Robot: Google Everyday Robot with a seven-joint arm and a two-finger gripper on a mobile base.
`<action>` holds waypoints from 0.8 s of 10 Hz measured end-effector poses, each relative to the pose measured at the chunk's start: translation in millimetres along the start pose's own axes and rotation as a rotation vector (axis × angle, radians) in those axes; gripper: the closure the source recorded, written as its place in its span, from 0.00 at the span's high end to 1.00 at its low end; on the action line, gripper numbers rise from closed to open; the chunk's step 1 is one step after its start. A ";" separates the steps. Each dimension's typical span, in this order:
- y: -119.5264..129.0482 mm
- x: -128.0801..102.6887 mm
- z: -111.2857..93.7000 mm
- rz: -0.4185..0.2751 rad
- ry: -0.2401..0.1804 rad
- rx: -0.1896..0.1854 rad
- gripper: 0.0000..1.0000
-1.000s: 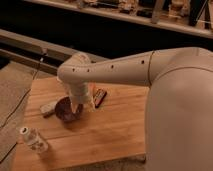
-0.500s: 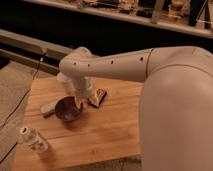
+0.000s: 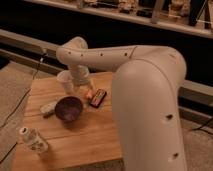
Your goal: Move the arm in a circular motion
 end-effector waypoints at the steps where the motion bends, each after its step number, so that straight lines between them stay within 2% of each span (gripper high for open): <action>1: 21.8 -6.9 1.3 -0.029 0.003 -0.011 0.65; 2: 44.8 -9.3 2.0 -0.058 0.012 -0.024 0.65; 4: 83.3 0.5 -0.6 -0.104 0.044 -0.048 0.65; 6: 102.0 25.1 -4.1 -0.119 0.095 -0.064 0.65; 8: 104.3 67.6 -14.5 -0.102 0.166 -0.092 0.65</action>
